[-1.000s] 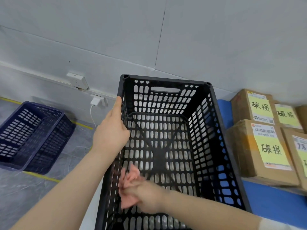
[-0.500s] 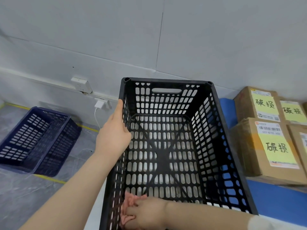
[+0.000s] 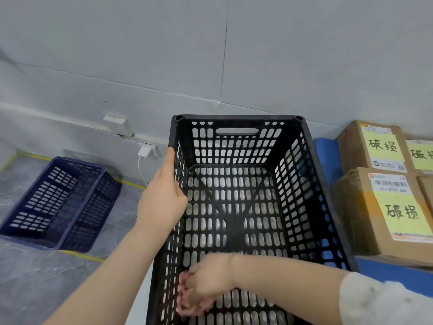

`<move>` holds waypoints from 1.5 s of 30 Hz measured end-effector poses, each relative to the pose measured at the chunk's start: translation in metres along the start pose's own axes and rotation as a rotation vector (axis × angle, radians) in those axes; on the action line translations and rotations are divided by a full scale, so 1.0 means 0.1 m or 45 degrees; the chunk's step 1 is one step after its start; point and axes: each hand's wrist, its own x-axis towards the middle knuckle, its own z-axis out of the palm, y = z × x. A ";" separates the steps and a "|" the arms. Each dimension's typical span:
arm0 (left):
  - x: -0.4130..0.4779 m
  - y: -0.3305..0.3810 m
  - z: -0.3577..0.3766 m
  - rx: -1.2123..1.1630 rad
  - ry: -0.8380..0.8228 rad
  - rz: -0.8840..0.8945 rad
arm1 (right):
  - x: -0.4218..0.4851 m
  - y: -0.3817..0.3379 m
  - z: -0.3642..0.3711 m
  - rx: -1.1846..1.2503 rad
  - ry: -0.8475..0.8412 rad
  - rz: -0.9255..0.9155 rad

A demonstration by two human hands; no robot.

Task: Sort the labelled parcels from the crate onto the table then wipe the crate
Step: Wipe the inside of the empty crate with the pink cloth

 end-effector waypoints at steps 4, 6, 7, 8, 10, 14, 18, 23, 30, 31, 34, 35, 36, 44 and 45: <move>-0.01 -0.02 -0.01 0.004 -0.005 -0.013 | -0.39 0.62 -0.45 0.113 0.140 0.328; -0.01 -0.01 -0.02 0.009 -0.001 -0.005 | -0.40 0.87 -0.55 -0.012 0.138 0.497; -0.01 -0.01 -0.03 0.010 0.001 -0.002 | -0.40 0.95 -0.59 -0.106 0.123 0.532; 0.00 -0.01 -0.03 0.008 0.005 0.001 | -0.42 1.03 -0.65 -0.109 0.170 0.581; -0.01 -0.01 -0.02 -0.001 -0.003 -0.001 | -0.42 1.18 -0.79 0.027 0.275 0.837; 0.00 -0.04 -0.01 0.023 -0.008 0.004 | -0.44 1.46 -0.91 0.451 0.442 1.491; 0.03 -0.05 0.01 0.049 -0.006 0.007 | -0.57 1.66 -0.74 0.540 0.525 1.514; 0.03 -0.06 0.00 0.031 -0.019 0.041 | -0.35 1.53 -0.56 0.381 0.520 1.451; 0.00 -0.03 -0.02 0.045 -0.052 0.051 | -0.40 0.42 0.06 0.417 0.434 0.946; -0.01 -0.02 -0.03 0.040 -0.054 0.056 | -0.44 0.27 0.07 0.466 0.382 0.885; -0.02 -0.01 -0.04 0.040 -0.044 0.067 | -0.57 -0.20 0.03 0.549 0.132 0.633; -0.02 -0.01 -0.04 0.041 -0.044 0.067 | -0.61 -0.35 0.01 0.637 0.059 0.549; -0.02 -0.01 -0.04 0.045 -0.045 0.068 | -0.65 -0.48 -0.02 0.798 0.009 0.499; -0.02 -0.03 -0.05 0.055 -0.041 0.081 | -0.53 -0.13 -0.14 1.072 -0.342 0.472; -0.02 -0.03 -0.05 0.047 -0.038 0.080 | -0.57 0.05 -0.24 0.947 -0.359 0.528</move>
